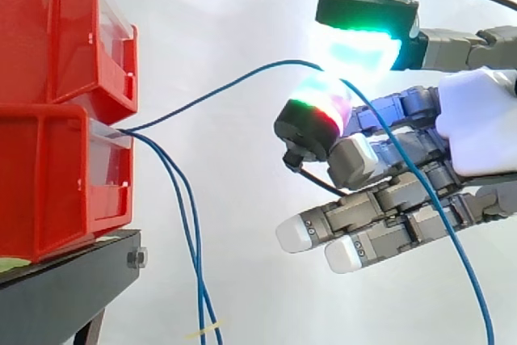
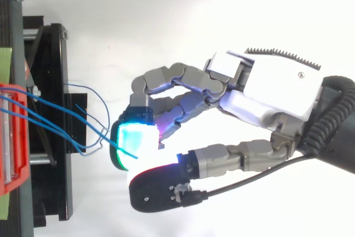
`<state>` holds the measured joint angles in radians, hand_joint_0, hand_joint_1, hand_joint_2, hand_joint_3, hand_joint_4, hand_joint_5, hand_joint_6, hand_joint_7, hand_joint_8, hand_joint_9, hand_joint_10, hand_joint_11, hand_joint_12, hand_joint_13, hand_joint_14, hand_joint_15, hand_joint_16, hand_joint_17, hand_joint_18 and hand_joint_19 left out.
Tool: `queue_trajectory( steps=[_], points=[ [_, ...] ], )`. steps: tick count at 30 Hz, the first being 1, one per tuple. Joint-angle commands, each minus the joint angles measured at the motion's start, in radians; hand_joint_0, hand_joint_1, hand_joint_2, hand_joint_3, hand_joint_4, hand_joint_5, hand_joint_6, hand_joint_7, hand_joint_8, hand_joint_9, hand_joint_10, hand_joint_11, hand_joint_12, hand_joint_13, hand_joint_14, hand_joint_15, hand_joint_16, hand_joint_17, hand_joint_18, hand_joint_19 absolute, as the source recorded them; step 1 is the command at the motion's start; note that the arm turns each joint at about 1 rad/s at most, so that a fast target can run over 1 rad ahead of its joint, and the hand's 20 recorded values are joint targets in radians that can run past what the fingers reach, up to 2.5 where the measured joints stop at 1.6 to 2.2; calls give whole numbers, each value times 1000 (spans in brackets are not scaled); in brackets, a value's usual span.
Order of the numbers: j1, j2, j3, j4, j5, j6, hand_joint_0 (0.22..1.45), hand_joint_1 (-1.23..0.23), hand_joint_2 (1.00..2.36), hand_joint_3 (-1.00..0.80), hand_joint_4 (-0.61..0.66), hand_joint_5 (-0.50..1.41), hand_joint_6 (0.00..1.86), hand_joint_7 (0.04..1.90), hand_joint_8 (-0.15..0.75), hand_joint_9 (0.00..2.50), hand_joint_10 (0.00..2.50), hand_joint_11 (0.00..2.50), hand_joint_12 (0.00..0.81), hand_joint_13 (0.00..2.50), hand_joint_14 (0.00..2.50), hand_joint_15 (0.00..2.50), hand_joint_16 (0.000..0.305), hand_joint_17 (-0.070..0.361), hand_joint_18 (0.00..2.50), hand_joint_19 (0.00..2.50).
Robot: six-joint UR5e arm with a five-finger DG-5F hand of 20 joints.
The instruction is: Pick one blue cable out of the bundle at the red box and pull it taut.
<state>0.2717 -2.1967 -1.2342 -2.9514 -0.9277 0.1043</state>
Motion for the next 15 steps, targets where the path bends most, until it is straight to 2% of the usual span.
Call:
queue_trajectory(
  steps=[1,15],
  points=[
    [0,0,-1,0,0,0,567,-832,1032,-11,146,-97,836,1344,394,866,11,1068,505,540,6,228,76,171,563,226],
    [0,0,-1,0,0,0,567,-837,1031,-4,148,-97,833,1346,391,873,12,1051,505,537,6,228,75,169,562,217]
  ],
)
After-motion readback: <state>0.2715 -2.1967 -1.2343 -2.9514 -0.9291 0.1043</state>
